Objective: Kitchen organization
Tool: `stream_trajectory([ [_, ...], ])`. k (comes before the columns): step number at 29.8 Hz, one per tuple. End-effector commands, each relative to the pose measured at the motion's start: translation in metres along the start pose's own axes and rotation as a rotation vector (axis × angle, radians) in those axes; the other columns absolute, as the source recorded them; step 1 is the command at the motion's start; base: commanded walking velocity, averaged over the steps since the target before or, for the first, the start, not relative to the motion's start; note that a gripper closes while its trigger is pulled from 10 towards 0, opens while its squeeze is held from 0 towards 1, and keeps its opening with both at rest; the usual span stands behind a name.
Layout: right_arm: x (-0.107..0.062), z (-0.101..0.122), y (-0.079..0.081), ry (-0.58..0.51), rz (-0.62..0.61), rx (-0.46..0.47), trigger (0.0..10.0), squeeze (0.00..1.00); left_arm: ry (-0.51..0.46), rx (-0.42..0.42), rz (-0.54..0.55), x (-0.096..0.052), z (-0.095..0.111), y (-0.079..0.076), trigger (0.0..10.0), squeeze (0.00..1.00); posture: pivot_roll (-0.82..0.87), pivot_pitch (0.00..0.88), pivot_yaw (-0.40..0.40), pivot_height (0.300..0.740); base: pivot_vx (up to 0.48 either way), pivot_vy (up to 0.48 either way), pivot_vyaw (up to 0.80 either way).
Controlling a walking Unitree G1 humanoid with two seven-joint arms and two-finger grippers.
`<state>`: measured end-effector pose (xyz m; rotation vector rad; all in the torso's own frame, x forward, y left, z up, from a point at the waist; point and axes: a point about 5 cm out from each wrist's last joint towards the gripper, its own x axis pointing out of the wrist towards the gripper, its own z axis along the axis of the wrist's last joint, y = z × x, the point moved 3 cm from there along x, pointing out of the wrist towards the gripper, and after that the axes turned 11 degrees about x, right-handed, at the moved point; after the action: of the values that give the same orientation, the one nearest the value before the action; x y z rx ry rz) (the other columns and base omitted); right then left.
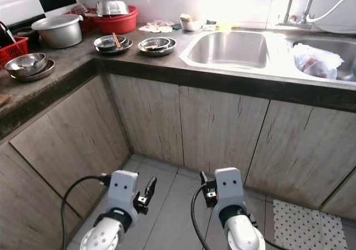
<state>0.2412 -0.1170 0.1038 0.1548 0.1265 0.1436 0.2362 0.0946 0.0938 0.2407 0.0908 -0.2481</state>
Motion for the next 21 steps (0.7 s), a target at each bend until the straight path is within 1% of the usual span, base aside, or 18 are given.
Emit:
stream_trajectory([
  [1,-0.0012,0.0087,0.0030,-0.042,0.015,-0.008,10.0,0.00,-0.030,-0.008,0.009,-0.0016,0.0051,0.0029,10.0,0.00,0.02,0.000,0.014,0.740,0.000,0.000,0.00],
  [2,-0.0009,0.0090,0.0038,-0.047,0.020,0.010,10.0,0.00,-0.040,0.002,0.004,-0.0015,0.0060,0.0017,10.0,0.00,0.02,0.000,0.014,0.740,0.000,0.000,0.00],
  [7,-0.0010,0.0086,0.0071,-0.046,0.051,0.009,10.0,0.00,-0.053,0.019,-0.004,-0.0012,0.0071,-0.0017,10.0,0.00,0.02,0.000,0.010,0.740,0.000,0.000,0.00],
  [13,0.0013,0.0073,0.0089,-0.046,0.063,0.008,10.0,0.00,-0.043,0.004,0.013,-0.0001,0.0044,-0.0010,10.0,0.00,0.02,0.000,0.004,0.740,0.000,0.000,0.00],
  [21,0.0033,0.0065,0.0110,-0.044,0.079,-0.003,10.0,0.00,-0.036,0.008,0.020,0.0003,0.0030,-0.0015,10.0,0.00,0.02,0.000,0.004,0.740,0.000,0.000,0.80],
])
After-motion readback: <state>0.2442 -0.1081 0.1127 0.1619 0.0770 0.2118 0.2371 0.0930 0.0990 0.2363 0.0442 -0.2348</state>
